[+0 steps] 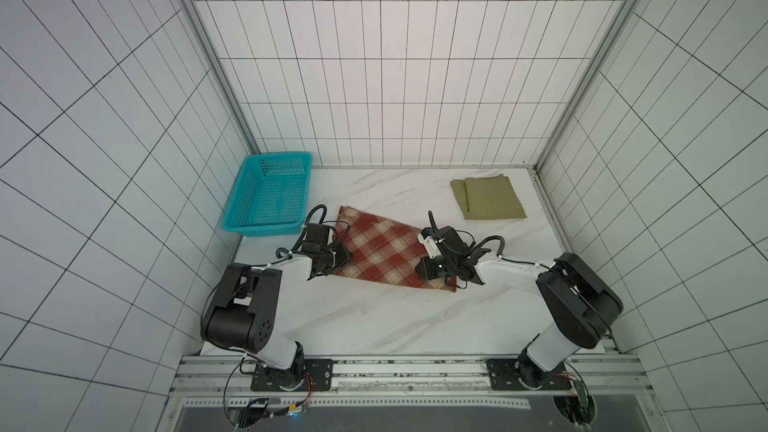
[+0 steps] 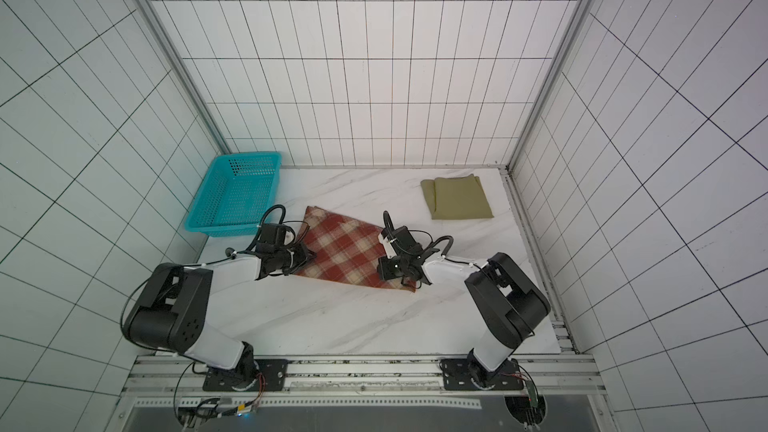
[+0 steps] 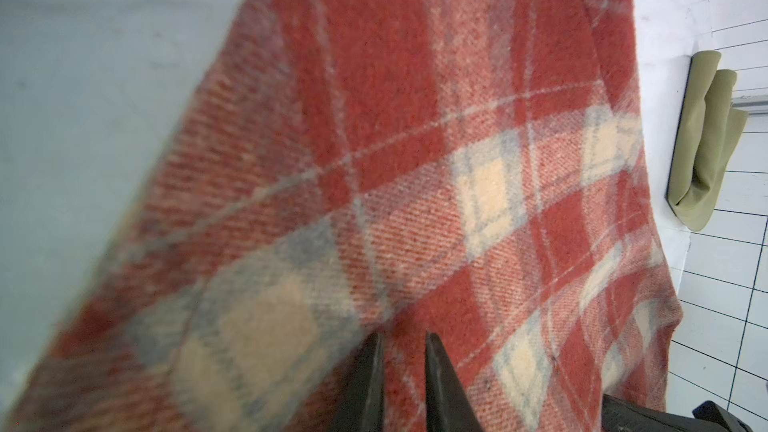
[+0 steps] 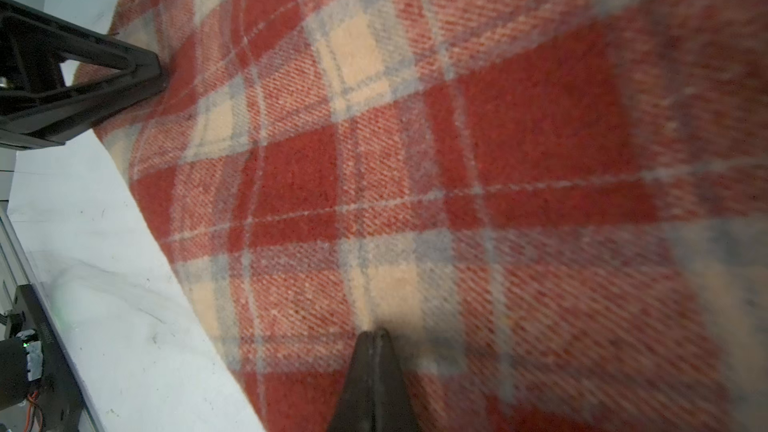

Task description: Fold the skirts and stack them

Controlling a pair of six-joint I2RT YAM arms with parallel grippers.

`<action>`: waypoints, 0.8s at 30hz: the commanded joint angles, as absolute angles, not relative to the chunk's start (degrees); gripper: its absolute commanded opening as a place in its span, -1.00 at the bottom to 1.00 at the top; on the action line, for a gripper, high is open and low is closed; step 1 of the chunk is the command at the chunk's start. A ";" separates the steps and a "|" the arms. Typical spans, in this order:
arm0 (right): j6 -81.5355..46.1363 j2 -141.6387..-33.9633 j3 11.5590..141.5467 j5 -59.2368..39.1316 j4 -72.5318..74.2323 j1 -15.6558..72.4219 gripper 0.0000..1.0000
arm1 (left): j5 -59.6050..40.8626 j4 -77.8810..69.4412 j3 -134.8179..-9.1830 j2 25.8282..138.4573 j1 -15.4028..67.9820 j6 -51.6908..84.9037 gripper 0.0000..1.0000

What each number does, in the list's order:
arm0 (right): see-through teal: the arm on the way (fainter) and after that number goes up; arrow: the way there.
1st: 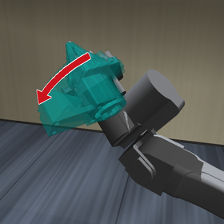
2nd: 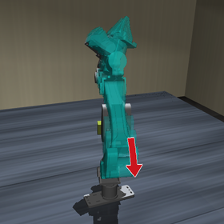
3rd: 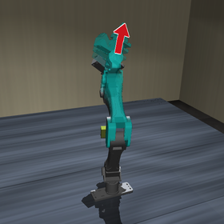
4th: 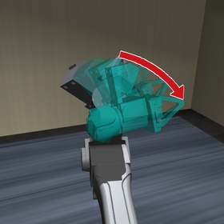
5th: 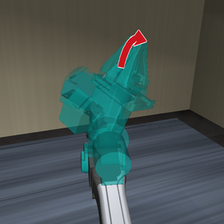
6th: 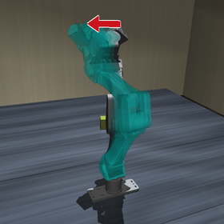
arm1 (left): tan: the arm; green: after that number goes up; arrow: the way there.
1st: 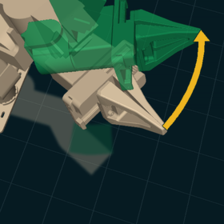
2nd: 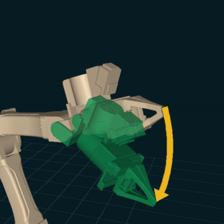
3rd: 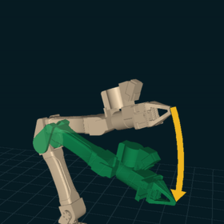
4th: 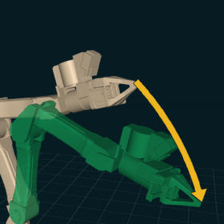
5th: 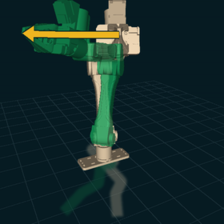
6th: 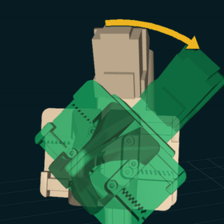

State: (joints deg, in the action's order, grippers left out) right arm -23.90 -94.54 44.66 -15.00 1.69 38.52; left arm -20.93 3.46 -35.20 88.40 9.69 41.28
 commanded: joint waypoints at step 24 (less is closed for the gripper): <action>-18.92 -88.20 49.46 -17.76 -9.72 37.86 -1.00 | -12.00 17.23 -34.71 64.85 15.60 39.43 -0.56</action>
State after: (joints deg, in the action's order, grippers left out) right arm -19.77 -92.36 45.25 -17.10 -4.54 39.64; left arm -13.08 16.80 -32.21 65.76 12.78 40.49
